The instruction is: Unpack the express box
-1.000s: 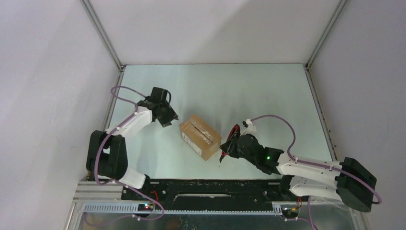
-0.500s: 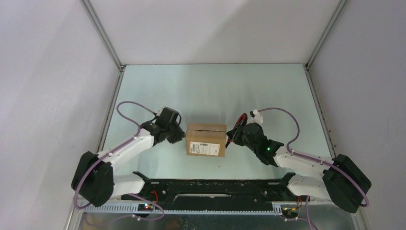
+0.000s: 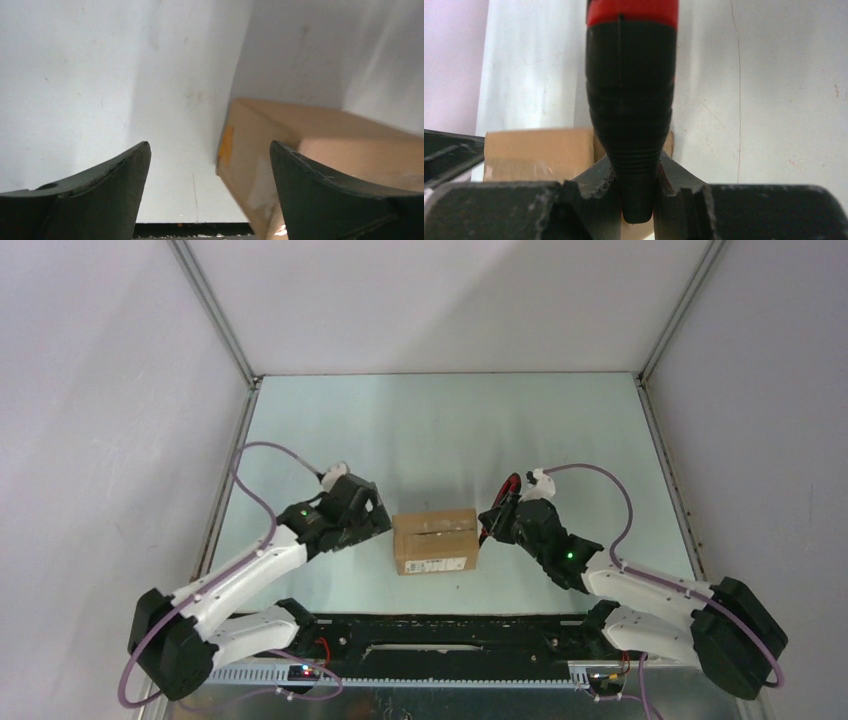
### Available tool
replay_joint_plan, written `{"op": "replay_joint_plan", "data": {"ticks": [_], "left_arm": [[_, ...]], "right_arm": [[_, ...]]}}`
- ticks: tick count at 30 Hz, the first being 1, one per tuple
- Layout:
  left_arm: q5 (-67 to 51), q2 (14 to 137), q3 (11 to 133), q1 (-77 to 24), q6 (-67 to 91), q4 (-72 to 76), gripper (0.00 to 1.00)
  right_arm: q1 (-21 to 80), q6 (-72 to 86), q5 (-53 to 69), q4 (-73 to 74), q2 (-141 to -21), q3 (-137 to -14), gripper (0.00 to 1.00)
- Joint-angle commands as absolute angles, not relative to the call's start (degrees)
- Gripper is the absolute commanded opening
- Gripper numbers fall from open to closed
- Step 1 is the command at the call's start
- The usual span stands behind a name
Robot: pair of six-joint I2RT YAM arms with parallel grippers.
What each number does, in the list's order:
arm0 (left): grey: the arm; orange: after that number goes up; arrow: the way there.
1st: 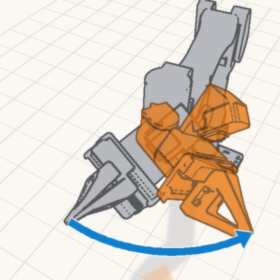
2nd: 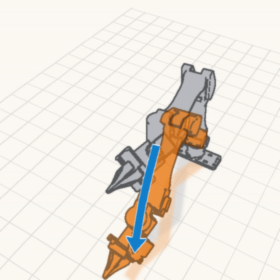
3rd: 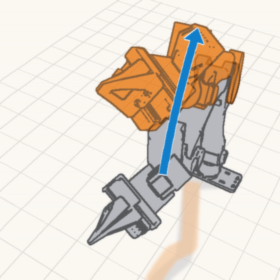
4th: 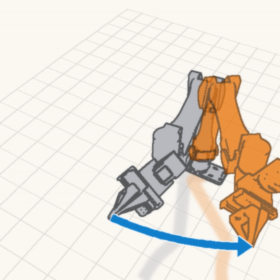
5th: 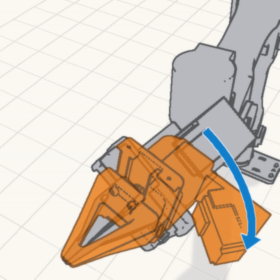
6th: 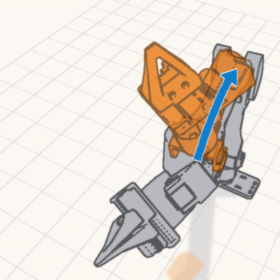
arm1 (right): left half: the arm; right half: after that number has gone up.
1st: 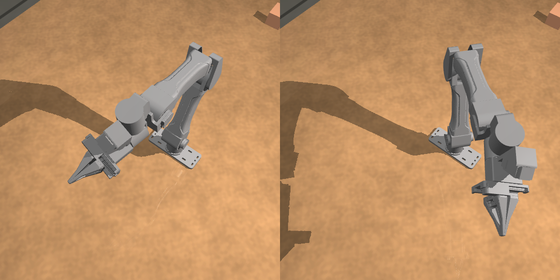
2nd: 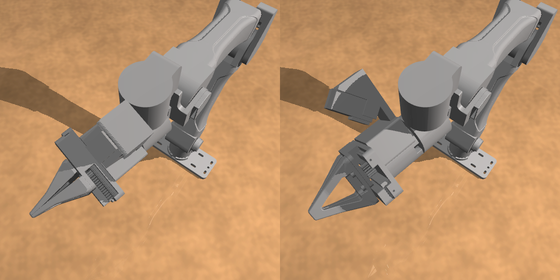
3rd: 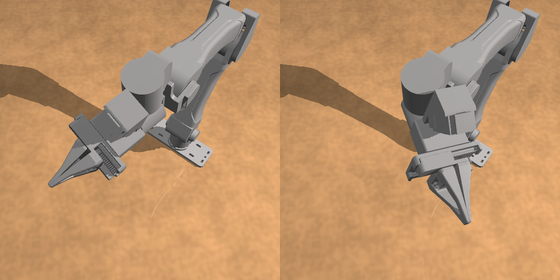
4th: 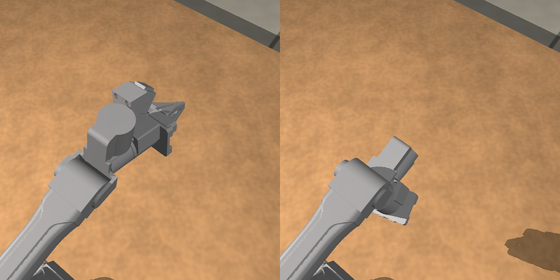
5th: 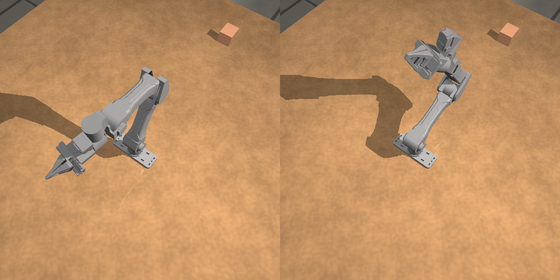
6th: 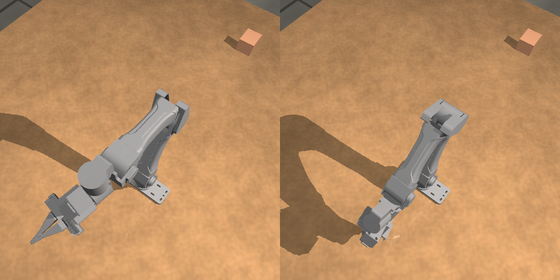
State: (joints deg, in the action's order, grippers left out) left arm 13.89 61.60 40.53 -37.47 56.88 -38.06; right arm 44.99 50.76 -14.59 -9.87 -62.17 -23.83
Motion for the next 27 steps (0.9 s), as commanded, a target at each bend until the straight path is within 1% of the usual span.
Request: {"op": "replay_joint_plan", "data": {"ticks": [1,4,6,8,11,13,15,18,21,27], "left_arm": [[20.36,57.58,52.75,-38.19,38.71,-43.39,0.99],[14.84,59.11,59.78,-39.42,27.60,-45.41,1.00],[13.43,60.69,63.73,-42.05,21.44,-45.78,1.00],[7.75,63.03,67.03,-43.76,15.77,-46.09,1.00],[6.45,64.99,68.04,-48.73,10.22,-45.06,1.00],[9.72,63.60,65.43,-52.96,6.33,-41.25,1.00],[13.64,60.84,61.41,-56.36,1.12,-36.50,1.00],[14.84,54.10,53.60,-57.82,-6.12,-28.04,1.00],[14.86,50.97,49.38,-57.76,-7.57,-23.70,1.00],[12.71,50.62,42.75,-58.68,-5.87,-20.34,1.00]], "right_arm": [[43.93,50.42,-14.91,-8.99,-56.80,-22.58,0.00],[43.00,50.02,-13.72,-7.44,-54.26,-22.19,0.00],[42.10,50.24,-13.33,-6.36,-53.04,-22.15,0.00],[40.30,50.94,-12.00,-5.72,-51.80,-22.16,0.00],[37.75,52.89,-10.71,-4.84,-49.37,-22.15,0.00],[35.78,54.93,-9.88,-5.17,-48.19,-22.10,0.00],[34.54,58.25,-10.00,-8.54,-47.65,-21.17,0.00],[33.18,63.89,-10.44,-16.43,-48.57,-18.19,0.00],[33.19,68.29,-13.51,-21.81,-50.51,-16.46,0.00],[35.20,75.25,-21.57,-28.25,-52.02,-14.47,0.00]]}}
